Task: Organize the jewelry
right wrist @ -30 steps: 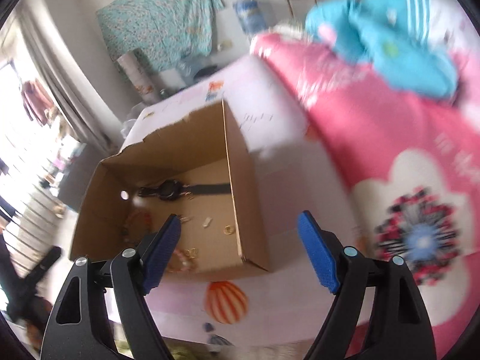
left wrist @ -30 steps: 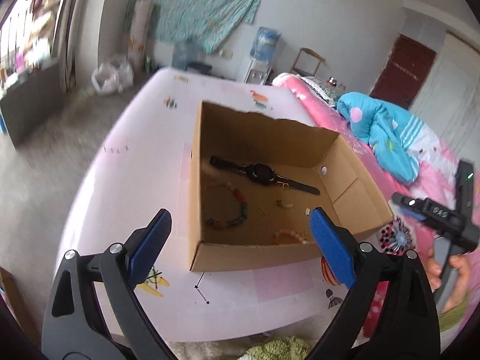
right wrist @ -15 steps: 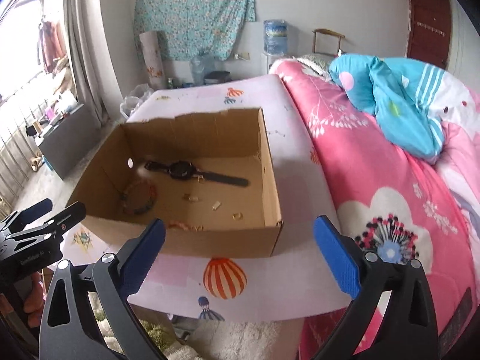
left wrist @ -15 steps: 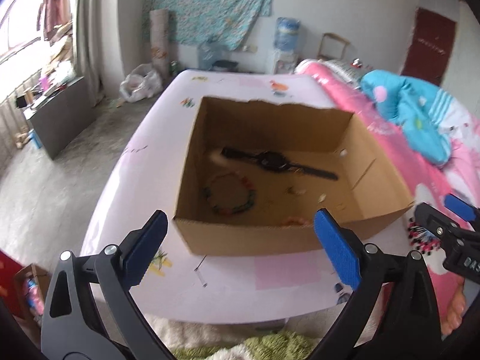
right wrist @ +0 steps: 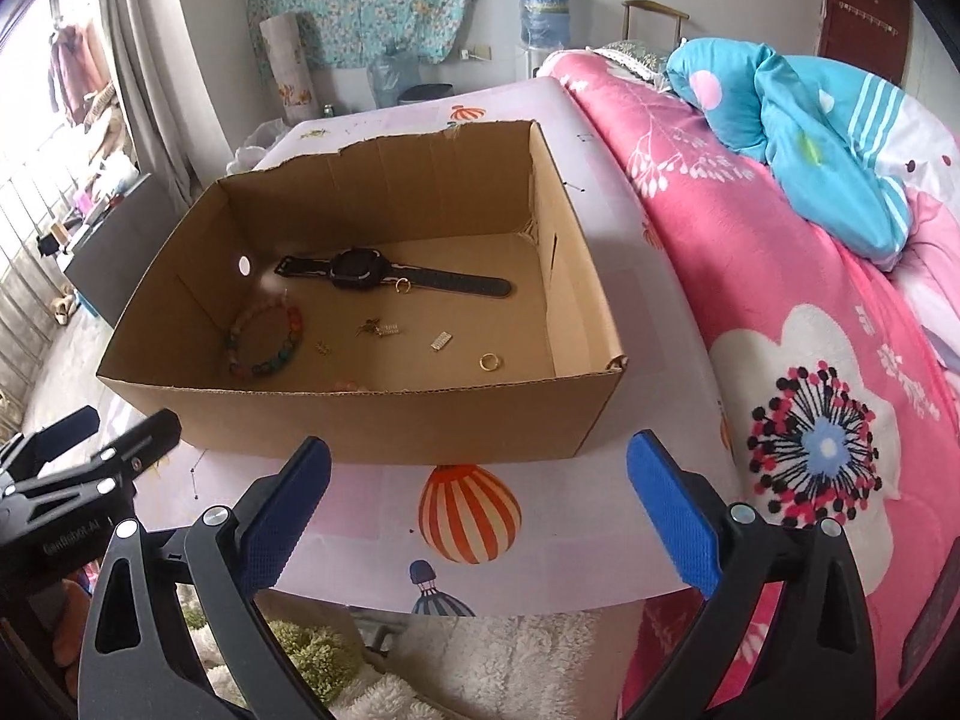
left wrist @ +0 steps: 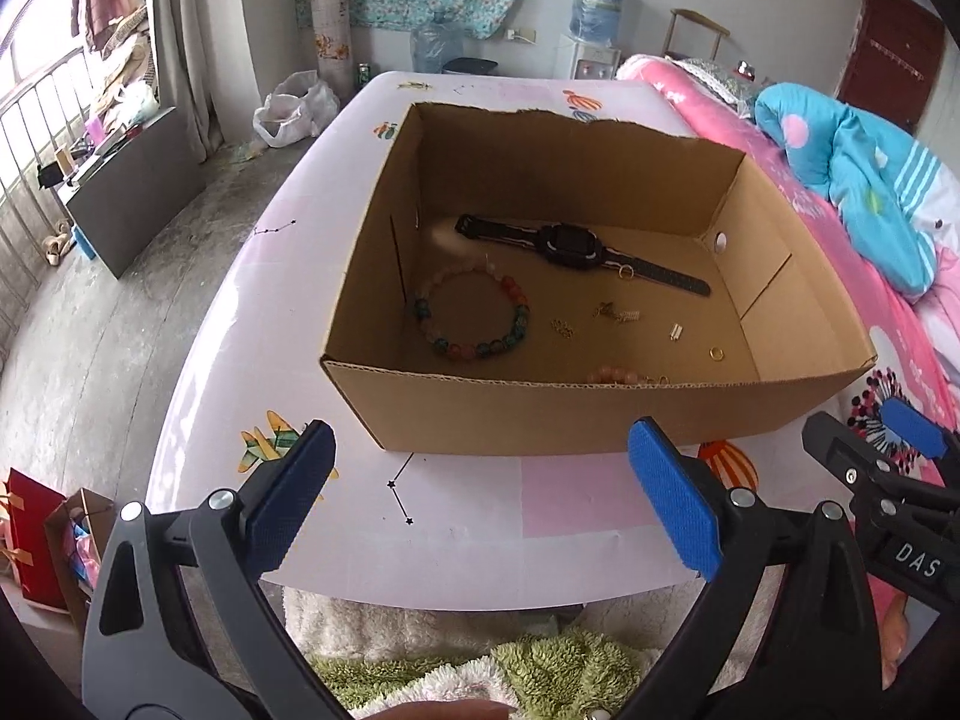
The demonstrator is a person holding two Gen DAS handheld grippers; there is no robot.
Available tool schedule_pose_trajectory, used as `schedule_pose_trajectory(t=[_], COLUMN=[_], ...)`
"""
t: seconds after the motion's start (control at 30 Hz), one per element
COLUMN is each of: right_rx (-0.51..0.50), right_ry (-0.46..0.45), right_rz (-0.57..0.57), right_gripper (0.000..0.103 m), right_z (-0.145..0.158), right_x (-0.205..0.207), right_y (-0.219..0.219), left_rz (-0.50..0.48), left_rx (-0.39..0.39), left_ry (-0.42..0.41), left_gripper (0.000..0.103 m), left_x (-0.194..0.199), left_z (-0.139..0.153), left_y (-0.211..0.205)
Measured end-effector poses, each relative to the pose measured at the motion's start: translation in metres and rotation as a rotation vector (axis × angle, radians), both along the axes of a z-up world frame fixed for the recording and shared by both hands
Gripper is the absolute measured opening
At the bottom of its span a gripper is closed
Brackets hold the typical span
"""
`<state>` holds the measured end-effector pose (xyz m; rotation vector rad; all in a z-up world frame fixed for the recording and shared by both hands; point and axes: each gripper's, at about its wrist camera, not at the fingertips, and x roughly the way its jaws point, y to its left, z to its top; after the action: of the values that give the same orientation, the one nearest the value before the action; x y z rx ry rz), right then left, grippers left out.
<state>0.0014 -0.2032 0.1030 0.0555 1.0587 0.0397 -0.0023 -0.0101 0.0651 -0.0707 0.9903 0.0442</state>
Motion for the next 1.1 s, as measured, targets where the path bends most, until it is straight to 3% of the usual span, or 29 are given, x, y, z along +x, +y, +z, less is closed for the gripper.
schedule_pose_trajectory(t=[1.1], right_rx=[0.01], right_ry=[0.028], right_rz=[0.008], right_gripper=[0.096], right_z=[-0.0041], right_x=[0.0087], right_y=[0.0068], left_rz=[-0.018], left_rx=[-0.025], left_ry=[0.036], left_gripper=[0.095], left_x=[0.0024], left_z=[-0.0051], left_y=[-0.004])
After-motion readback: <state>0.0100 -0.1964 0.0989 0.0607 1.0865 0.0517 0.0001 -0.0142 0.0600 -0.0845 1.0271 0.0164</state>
